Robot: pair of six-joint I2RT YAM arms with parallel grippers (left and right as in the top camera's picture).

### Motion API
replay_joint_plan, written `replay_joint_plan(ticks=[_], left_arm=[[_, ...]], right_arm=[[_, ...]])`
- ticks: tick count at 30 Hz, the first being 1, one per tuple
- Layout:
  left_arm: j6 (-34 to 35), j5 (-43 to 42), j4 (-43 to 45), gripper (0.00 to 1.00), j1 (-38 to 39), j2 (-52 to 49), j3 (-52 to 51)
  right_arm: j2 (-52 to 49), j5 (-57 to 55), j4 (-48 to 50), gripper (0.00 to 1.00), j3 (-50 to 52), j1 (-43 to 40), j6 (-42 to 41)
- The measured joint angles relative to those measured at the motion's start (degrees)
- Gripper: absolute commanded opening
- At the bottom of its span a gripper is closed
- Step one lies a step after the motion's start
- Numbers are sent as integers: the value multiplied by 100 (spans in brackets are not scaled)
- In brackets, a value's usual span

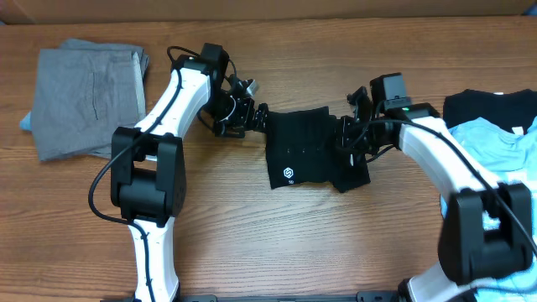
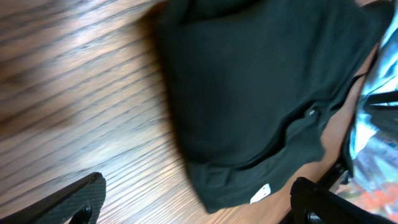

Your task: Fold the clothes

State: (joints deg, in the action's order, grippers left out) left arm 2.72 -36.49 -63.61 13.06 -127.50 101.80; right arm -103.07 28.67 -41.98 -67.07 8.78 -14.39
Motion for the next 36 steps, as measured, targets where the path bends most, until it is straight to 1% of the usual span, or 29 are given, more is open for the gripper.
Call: replay_joint_plan(ticks=[5,8,9,12,14,16,18,20,22,25,27,28,32,36], left_arm=[[376,-42,31,98,212,-4,-9],[651,-50,66,96,361,-74,-26],[741,-83,70,94,417,-142,-42],[883,-208,70,93,546,-409,-85],[981,-540,7,93,649,-575,-103],[1071,-634,109,92,750,-599,-103],[1174,-748,219,89,846,-634,-101],[1287,-850,365,79,938,-671,-101],[1384,-920,503,56,1029,-719,-98],[1447,-903,662,30,1158,-820,-98],[1506,-896,654,9,1172,-837,-98],[1528,-896,643,4,1167,-837,-98],[1537,-656,612,4,1174,-907,-111],[1462,-662,354,4,1130,-935,-114]], right_arm=[[-782,173,-2,20,11,0,-323],[-811,291,9,20,11,-15,-479],[-811,304,13,21,11,-15,-511],[-811,308,13,21,11,-15,-560],[-811,308,20,21,11,-15,-590],[-811,308,20,21,11,-15,-612],[-811,308,26,21,11,-15,-634],[-811,308,31,21,11,-15,-640],[-811,310,31,21,11,-15,-645],[-811,308,28,21,11,-15,-643],[-811,306,28,20,11,-17,-643],[-811,304,24,20,11,-15,-643],[-811,289,-140,19,-11,-17,-651],[-776,308,-636,19,-79,-50,-584]])
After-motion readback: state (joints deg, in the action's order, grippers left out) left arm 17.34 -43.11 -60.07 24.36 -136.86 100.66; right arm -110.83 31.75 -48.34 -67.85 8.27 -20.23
